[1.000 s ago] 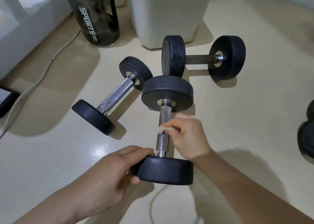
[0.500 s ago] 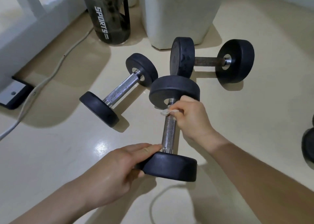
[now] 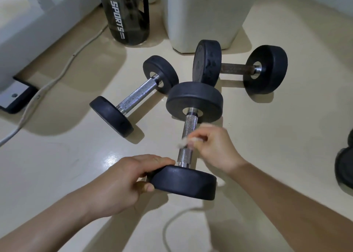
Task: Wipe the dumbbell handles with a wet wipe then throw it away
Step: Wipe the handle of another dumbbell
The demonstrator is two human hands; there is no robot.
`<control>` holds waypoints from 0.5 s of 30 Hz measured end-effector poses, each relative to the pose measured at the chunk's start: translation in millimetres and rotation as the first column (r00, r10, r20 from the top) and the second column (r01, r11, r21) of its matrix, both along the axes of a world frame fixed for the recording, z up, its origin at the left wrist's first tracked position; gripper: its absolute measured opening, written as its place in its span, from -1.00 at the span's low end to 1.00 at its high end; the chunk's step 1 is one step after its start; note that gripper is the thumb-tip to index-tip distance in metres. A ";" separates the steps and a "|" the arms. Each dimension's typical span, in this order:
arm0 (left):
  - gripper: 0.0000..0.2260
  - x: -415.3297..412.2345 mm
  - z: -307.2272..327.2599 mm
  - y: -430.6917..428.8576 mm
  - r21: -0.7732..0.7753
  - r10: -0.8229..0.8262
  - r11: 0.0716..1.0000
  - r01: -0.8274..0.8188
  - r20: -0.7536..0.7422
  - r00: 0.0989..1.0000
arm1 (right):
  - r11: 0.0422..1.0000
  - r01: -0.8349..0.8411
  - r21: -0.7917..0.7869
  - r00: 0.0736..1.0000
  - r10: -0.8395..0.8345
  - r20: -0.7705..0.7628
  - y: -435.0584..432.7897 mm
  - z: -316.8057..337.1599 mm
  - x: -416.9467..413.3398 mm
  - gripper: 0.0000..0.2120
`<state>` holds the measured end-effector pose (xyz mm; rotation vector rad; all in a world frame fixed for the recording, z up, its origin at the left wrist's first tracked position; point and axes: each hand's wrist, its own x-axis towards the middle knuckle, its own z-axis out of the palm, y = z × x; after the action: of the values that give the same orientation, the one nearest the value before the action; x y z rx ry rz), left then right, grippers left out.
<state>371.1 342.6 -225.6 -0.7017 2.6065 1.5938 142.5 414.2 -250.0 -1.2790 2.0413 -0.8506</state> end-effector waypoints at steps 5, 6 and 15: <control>-0.36 7.4 -3.2 -2.5 0.157 0.067 0.985 -0.068 0.012 0.998 | 0.982 0.171 -0.074 0.980 -0.178 -0.090 -6.5 -16.8 -1.9 -0.86; -0.37 7.9 -2.7 -3.6 0.171 0.080 0.982 -0.080 0.005 0.997 | 0.989 0.143 -0.024 0.990 -0.142 0.008 5.5 -16.5 3.5 -0.84; -0.55 1.9 -0.1 -10.8 0.278 0.256 0.926 -0.257 0.039 0.966 | 0.971 0.218 0.102 0.942 -0.236 0.239 0.8 -34.5 11.2 -0.68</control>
<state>373.0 331.9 -225.7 -1.0519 2.2895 1.9771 153.7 414.9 -284.5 -0.8577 2.0189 -0.9758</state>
